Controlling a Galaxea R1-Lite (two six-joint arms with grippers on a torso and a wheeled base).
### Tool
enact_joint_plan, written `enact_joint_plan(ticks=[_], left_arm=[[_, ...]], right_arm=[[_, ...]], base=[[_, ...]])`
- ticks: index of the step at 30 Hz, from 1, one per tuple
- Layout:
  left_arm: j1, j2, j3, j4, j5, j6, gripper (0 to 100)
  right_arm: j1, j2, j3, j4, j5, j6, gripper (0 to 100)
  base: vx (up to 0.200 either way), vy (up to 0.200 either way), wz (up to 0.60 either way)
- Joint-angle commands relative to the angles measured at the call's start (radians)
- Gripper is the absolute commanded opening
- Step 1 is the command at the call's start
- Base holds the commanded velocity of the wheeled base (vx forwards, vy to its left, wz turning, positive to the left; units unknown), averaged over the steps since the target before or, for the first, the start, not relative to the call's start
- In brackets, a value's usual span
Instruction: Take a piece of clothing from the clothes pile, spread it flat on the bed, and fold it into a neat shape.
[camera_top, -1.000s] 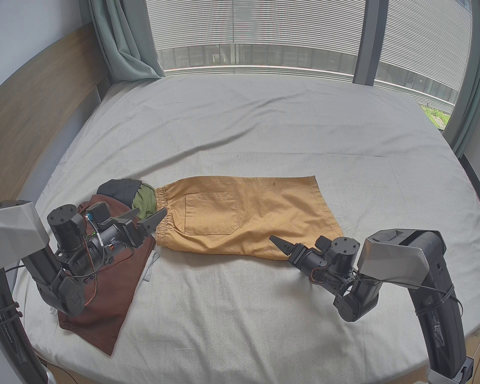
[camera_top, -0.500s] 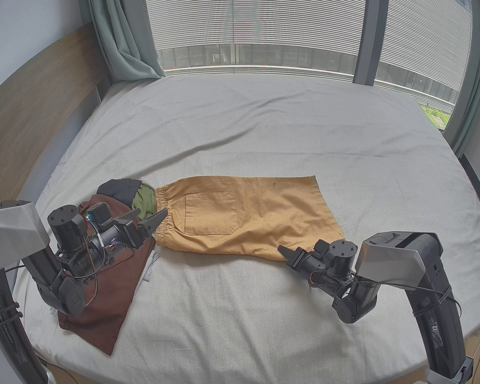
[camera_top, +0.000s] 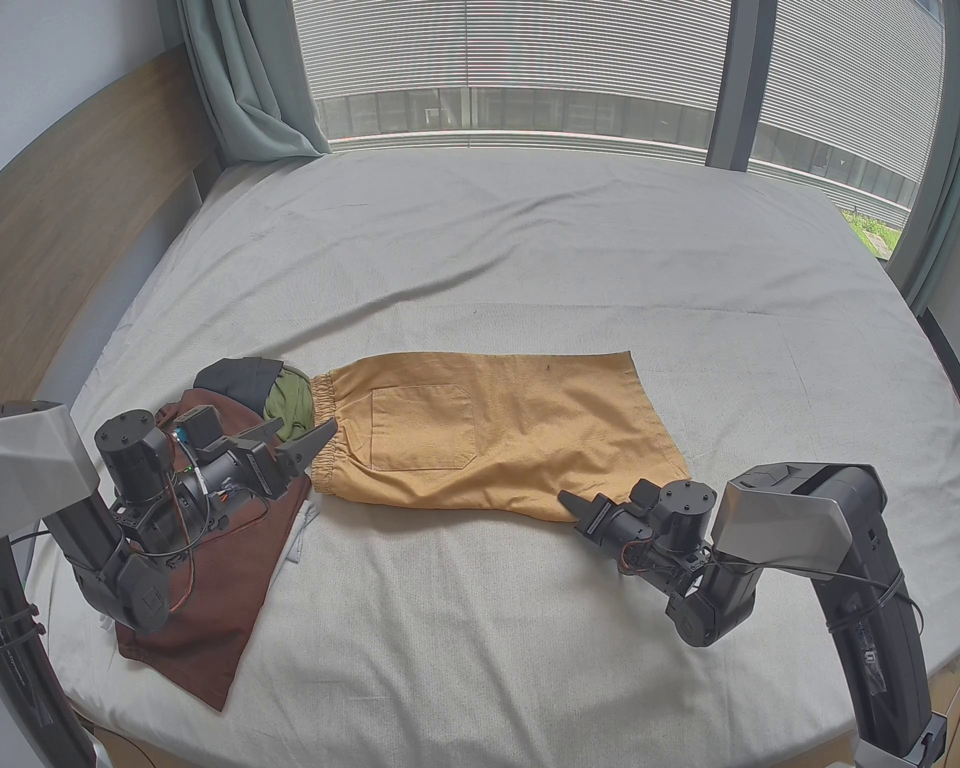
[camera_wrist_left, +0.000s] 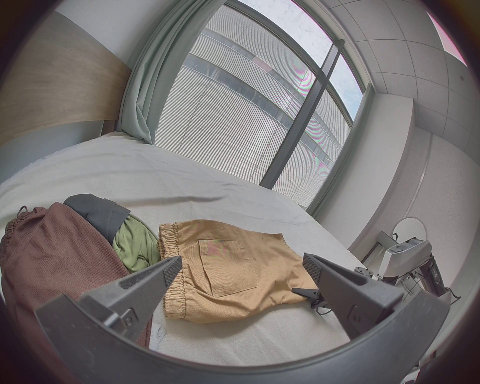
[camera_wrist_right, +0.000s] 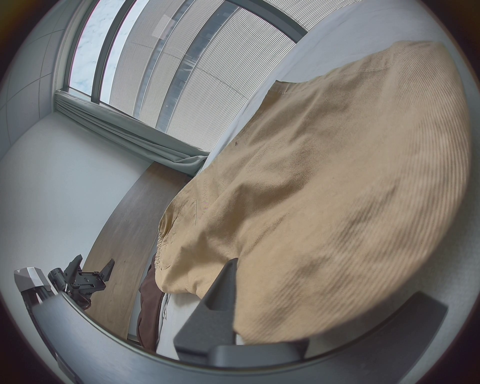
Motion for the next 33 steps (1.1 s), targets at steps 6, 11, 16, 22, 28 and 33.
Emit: enact_joint_plan(ticks=[6, 11, 16, 22, 28, 33], left_arm=[[-0.001, 0.000, 0.000, -0.002, -0.002, 0.001, 100], [0.004, -0.002, -0.002, -0.002, -0.022, 0.000, 100], [0.007, -0.002, -0.010, -0.002, -0.025, -0.006, 100], [0.007, -0.002, -0.003, -0.002, -0.032, -0.005, 100], [0.002, 0.004, -0.003, 0.000, -0.047, -0.011, 100], [-0.002, -0.003, -0.003, -0.002, -0.045, -0.062, 100]], right_arm=[[0.000, -0.014, 0.046, -0.001, -0.002, -0.004, 0], [0.001, -0.052, 0.121, -0.001, 0.000, -0.007, 0], [0.004, -0.088, 0.192, 0.001, 0.001, -0.028, 0], [0.004, -0.120, 0.277, 0.001, 0.000, -0.034, 0], [0.006, -0.154, 0.359, 0.001, 0.000, -0.034, 0], [0.006, -0.173, 0.448, -0.001, -0.022, -0.068, 0]], base=[[0.000, 0.000, 0.00], [0.000, 0.000, 0.00], [0.000, 0.000, 0.00], [0.000, 0.000, 0.00], [0.000, 0.000, 0.00], [0.000, 0.000, 0.00]])
